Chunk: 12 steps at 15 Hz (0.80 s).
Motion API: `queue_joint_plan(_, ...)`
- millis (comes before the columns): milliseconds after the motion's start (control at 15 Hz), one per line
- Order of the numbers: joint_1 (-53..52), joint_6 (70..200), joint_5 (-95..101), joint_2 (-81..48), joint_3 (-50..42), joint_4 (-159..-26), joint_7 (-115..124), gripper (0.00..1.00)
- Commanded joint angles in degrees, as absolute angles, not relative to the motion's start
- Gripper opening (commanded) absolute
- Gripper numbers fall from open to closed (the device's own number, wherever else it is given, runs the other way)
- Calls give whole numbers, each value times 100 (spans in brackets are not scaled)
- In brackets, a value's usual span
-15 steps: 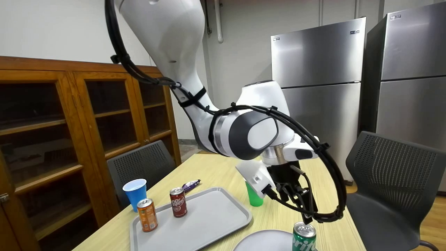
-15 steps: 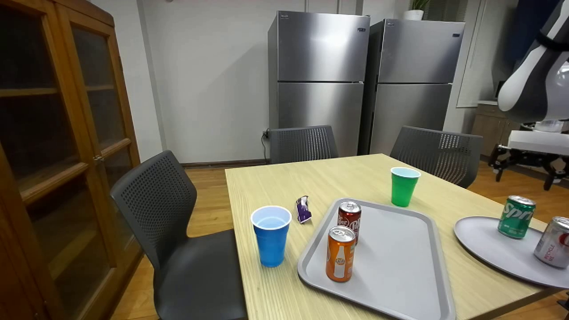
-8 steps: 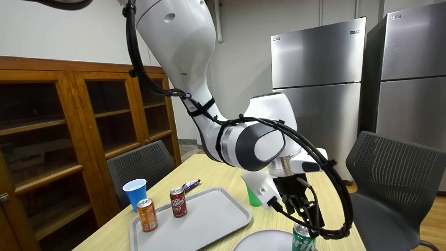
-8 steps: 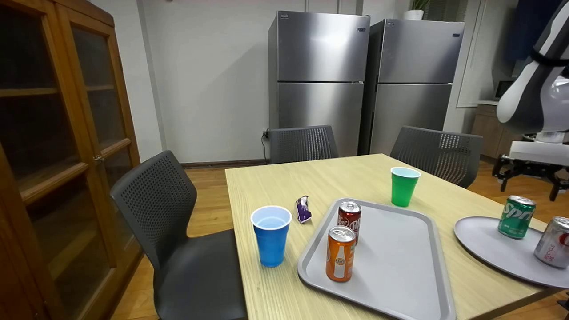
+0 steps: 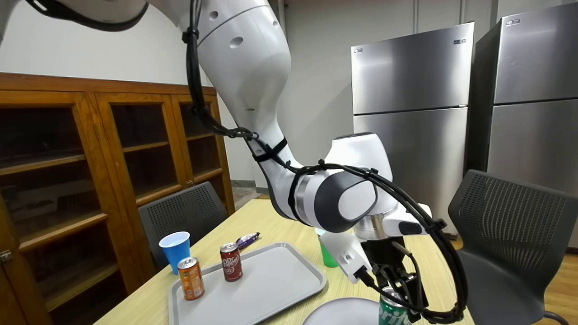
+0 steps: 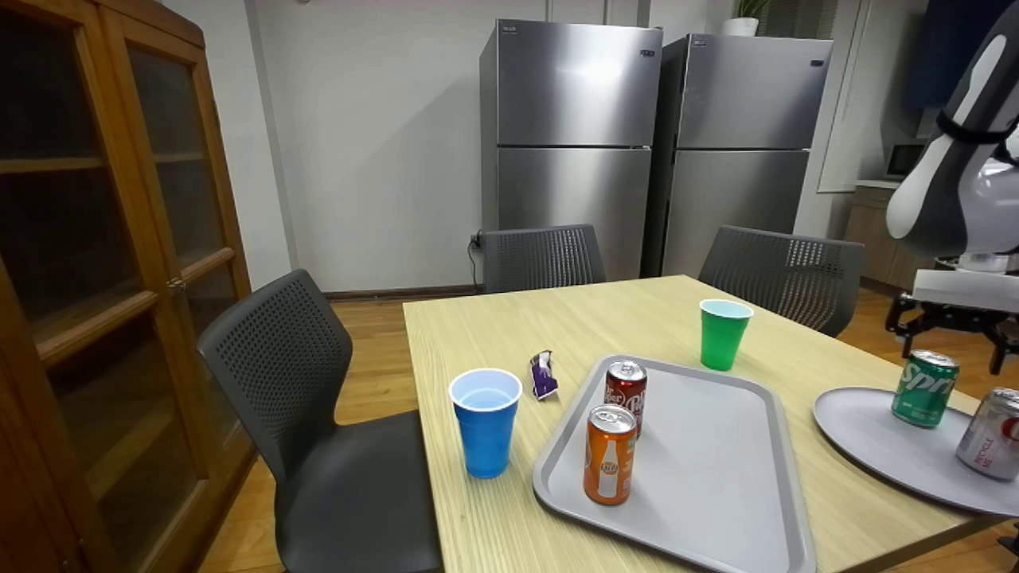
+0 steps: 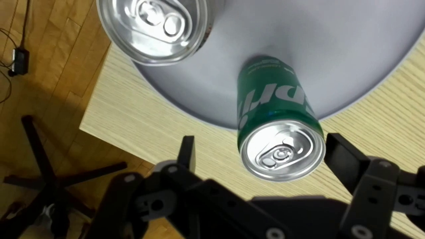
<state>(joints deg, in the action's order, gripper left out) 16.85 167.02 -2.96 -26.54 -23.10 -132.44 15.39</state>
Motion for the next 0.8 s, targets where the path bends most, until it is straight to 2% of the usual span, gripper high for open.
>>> queue_joint_plan(0,1804,16446,-431,-2819,-2199,-12985,1325,100)
queue_joint_plan(267,1803,16370,-423,-2911,-2187,-12907,1323,100)
queue_joint_plan(333,1816,16363,-421,-2926,-2171,-12894,1301,75)
queue_joint_plan(400,1808,16357,-422,-2940,-2177,-12884,1312,74)
queue_joint_plan(600,1802,16355,-416,-2954,-2181,-12865,1314,49)
queue_joint_plan(733,1794,16365,-410,-2944,-2190,-12867,1317,39)
